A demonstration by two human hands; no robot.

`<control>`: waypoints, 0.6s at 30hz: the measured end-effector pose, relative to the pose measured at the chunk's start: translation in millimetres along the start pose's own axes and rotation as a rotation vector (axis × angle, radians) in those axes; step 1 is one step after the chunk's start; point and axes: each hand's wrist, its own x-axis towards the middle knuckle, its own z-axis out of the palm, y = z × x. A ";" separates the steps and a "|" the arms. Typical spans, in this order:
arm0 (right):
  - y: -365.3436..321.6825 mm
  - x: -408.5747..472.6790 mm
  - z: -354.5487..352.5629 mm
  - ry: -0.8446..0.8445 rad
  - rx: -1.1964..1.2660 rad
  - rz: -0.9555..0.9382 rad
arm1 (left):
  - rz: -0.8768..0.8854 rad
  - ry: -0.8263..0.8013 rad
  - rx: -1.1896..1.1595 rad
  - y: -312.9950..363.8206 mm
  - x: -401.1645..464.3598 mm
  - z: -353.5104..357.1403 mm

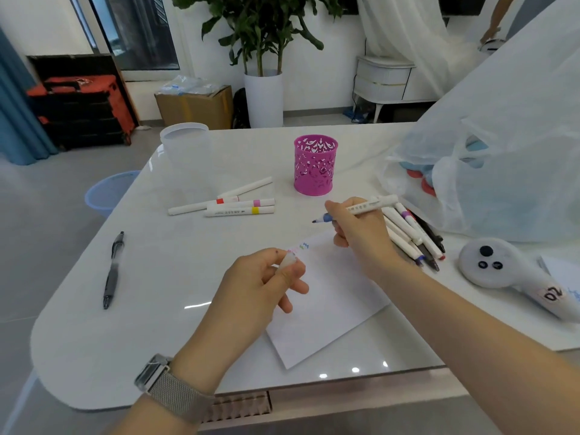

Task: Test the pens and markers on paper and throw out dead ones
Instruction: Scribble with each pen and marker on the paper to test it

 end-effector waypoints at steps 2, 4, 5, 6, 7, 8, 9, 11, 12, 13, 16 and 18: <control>2.7 0.3 3.3 -0.011 -0.067 -0.042 | 0.011 -0.009 0.022 -0.4 0.3 1.2; 7.5 -0.2 3.9 0.009 -0.118 -0.104 | 0.018 -0.027 0.055 -2.2 0.6 2.6; 10.6 -0.6 3.3 0.041 -0.148 -0.134 | 0.013 -0.047 0.086 -3.9 0.6 3.5; 13.9 -1.1 2.4 0.076 -0.184 -0.156 | 0.000 -0.073 0.122 -6.2 0.7 4.5; 17.2 -1.5 1.9 0.101 -0.226 -0.162 | -0.023 -0.105 0.154 -9.4 1.1 5.8; 19.8 -2.1 1.8 0.109 -0.269 -0.154 | -0.053 -0.135 0.184 -12.7 1.3 6.7; 22.0 -2.2 2.3 0.107 -0.309 -0.146 | -0.080 -0.159 0.213 -16.1 1.8 7.5; 25.2 -0.7 4.3 0.087 -0.370 -0.139 | -0.109 -0.179 0.259 -20.8 2.7 8.4; 25.8 0.2 5.5 0.076 -0.393 -0.137 | -0.109 -0.183 0.273 -21.8 2.8 8.7; 26.3 1.1 6.8 0.066 -0.406 -0.135 | -0.102 -0.184 0.285 -21.9 2.8 8.8; 28.4 2.7 8.3 0.029 -0.401 -0.133 | -0.069 -0.189 0.355 -20.2 1.5 8.6; 30.0 3.2 8.3 0.012 -0.411 -0.138 | -0.055 -0.205 0.380 -20.2 1.4 8.7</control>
